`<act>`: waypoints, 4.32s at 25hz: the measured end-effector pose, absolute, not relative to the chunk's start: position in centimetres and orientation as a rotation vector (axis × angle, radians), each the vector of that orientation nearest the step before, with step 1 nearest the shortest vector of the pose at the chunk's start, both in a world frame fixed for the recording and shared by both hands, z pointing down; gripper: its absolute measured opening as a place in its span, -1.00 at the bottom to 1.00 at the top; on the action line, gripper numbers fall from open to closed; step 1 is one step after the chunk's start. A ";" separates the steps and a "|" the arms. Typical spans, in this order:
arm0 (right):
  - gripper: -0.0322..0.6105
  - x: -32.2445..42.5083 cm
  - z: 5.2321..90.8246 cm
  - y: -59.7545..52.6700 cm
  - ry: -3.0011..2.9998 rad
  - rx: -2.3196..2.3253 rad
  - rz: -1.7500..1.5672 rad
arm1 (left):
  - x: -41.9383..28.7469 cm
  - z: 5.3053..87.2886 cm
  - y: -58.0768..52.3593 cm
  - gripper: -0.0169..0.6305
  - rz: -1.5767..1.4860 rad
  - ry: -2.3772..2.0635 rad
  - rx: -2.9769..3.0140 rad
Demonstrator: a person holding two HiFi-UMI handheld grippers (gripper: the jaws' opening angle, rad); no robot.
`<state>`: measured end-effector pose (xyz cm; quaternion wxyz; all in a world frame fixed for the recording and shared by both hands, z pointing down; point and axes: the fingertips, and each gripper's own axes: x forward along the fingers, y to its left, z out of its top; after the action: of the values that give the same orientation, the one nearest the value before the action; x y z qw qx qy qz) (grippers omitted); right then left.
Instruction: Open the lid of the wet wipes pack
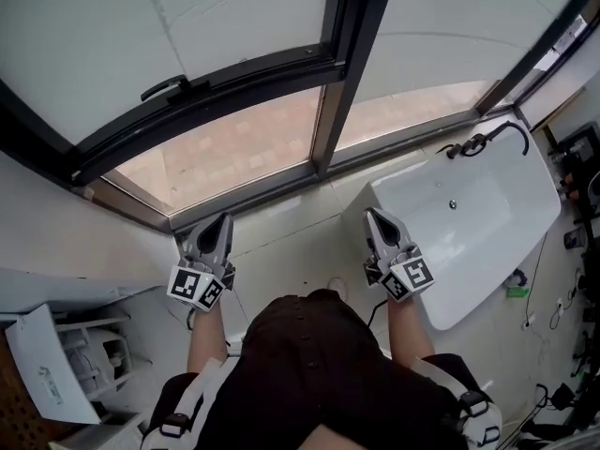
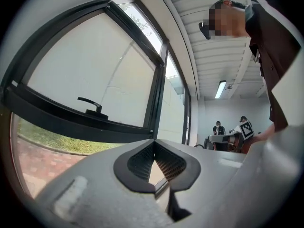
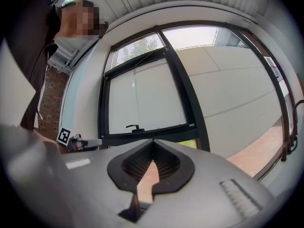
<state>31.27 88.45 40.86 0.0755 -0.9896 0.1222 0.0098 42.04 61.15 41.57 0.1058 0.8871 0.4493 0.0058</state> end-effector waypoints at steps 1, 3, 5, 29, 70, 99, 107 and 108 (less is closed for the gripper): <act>-0.90 31.8 40.9 88.5 0.382 -2.962 0.023 | 42.0 41.8 60.9 -0.94 0.024 1.303 2.620; -0.90 33.0 40.9 88.4 0.428 -2.954 0.008 | 42.2 42.1 60.2 -0.94 0.027 1.245 2.637; -0.90 34.1 40.6 88.2 0.492 -2.956 0.001 | 42.5 42.4 59.4 -0.94 0.017 1.194 2.661; -0.90 44.0 40.4 88.4 0.968 -2.807 0.002 | 40.3 39.9 55.1 -0.94 -0.111 0.552 2.764; -0.90 40.8 39.6 59.8 1.904 -2.296 -0.073 | 13.4 38.1 37.3 -0.94 -0.259 -0.530 2.893; -0.90 21.4 41.2 33.4 2.422 -1.840 -0.138 | -12.9 41.9 25.1 -0.94 -0.256 -1.173 2.656; -0.90 14.1 42.1 28.7 2.626 -1.648 -0.129 | -19.6 41.6 26.5 -0.94 -0.328 -1.328 2.578; -0.90 12.8 42.2 28.4 2.659 -1.613 -0.124 | -20.5 41.7 26.9 -0.94 -0.326 -1.352 2.567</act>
<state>12.77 28.44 42.19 0.0145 -0.5181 0.8542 -0.0399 -20.51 26.88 41.71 0.1109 0.8738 -0.4603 -0.1110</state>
